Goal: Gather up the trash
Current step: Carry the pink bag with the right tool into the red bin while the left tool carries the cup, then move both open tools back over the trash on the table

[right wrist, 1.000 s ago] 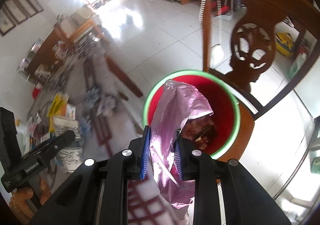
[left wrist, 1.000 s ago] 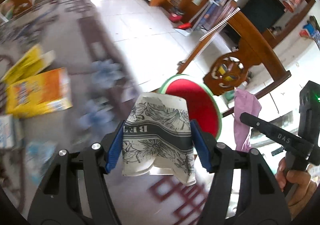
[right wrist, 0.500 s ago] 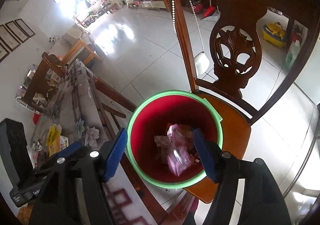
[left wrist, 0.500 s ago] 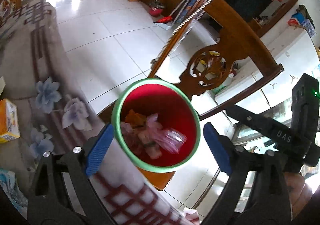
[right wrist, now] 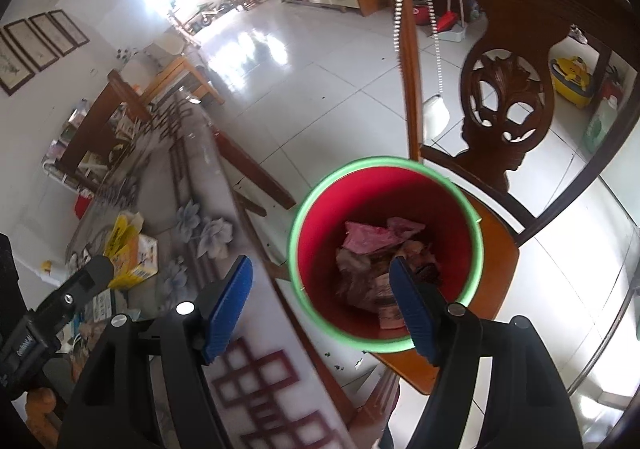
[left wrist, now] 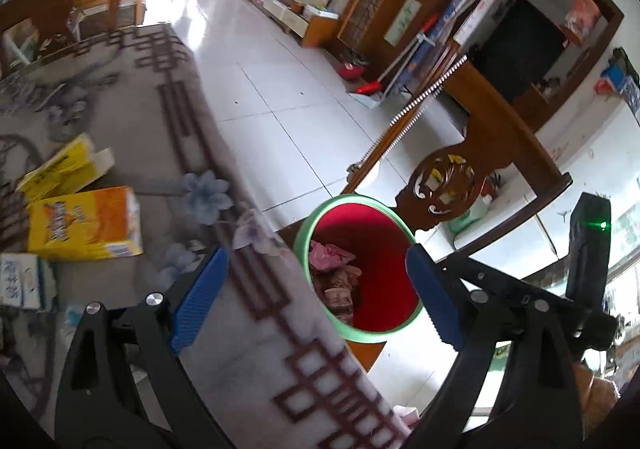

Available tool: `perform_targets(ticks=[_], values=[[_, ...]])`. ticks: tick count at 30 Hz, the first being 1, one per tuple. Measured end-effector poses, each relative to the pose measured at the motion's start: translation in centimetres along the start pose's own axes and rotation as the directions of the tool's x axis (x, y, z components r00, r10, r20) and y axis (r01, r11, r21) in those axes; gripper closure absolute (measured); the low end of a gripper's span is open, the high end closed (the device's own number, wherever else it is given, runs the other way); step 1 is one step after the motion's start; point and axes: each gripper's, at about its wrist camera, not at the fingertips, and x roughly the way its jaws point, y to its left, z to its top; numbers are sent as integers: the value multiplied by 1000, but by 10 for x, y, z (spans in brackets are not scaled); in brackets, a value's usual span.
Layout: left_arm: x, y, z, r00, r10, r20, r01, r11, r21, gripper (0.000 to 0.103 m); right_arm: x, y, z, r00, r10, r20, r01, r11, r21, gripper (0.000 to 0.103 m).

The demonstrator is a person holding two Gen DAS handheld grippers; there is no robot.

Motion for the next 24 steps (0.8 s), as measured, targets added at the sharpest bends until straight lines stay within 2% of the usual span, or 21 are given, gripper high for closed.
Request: perform_targets(ticks=[3, 7, 12, 16, 24], values=[[-18, 19, -12, 1000, 21, 19, -21, 999, -35, 15, 2, 17, -10, 1000, 6, -11, -7, 1000, -24, 33], [-32, 51, -33, 999, 43, -10, -44, 993, -107, 15, 8, 38, -26, 999, 8, -36, -10, 999, -45, 33], [-57, 94, -56, 997, 82, -9, -82, 982, -168, 15, 16, 70, -45, 998, 4, -63, -9, 997, -80, 33], [-85, 136, -76, 992, 124, -7, -122, 964, -236, 15, 27, 101, -65, 995, 11, -96, -21, 994, -108, 29], [-126, 201, -111, 982, 189, -25, -187, 929, -319, 15, 46, 171, -105, 987, 31, -159, -61, 980, -188, 28]])
